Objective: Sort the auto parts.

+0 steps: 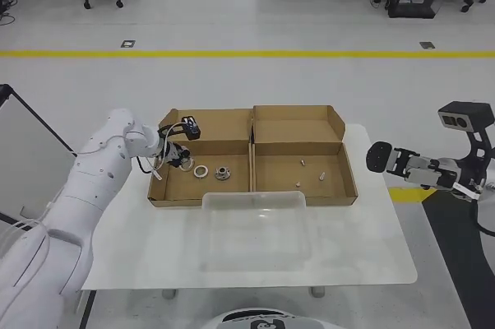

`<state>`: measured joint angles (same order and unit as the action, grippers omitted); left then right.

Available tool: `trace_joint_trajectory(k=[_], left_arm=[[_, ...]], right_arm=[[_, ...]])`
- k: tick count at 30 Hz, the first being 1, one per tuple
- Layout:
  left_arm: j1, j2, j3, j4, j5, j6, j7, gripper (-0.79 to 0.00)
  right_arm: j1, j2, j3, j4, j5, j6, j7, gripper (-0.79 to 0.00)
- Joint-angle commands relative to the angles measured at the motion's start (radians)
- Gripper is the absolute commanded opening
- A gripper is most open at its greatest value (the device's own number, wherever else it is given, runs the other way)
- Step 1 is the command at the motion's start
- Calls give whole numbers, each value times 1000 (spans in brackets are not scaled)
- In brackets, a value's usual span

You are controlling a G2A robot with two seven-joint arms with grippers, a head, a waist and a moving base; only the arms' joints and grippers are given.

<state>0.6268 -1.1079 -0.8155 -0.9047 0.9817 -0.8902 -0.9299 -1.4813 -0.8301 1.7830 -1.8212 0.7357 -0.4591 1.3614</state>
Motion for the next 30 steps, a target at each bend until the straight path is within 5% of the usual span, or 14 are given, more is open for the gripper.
trace_joint_trajectory(k=[1, 30], left_arm=[[-1, 0, 14, 11, -5, -3, 3, -785], [-37, -42, 132, 172, 54, 1, 100, -785]], right_arm=[[0, 0, 0, 0, 0, 0, 0, 0], [0, 0, 0, 0, 0, 0, 0, 0]])
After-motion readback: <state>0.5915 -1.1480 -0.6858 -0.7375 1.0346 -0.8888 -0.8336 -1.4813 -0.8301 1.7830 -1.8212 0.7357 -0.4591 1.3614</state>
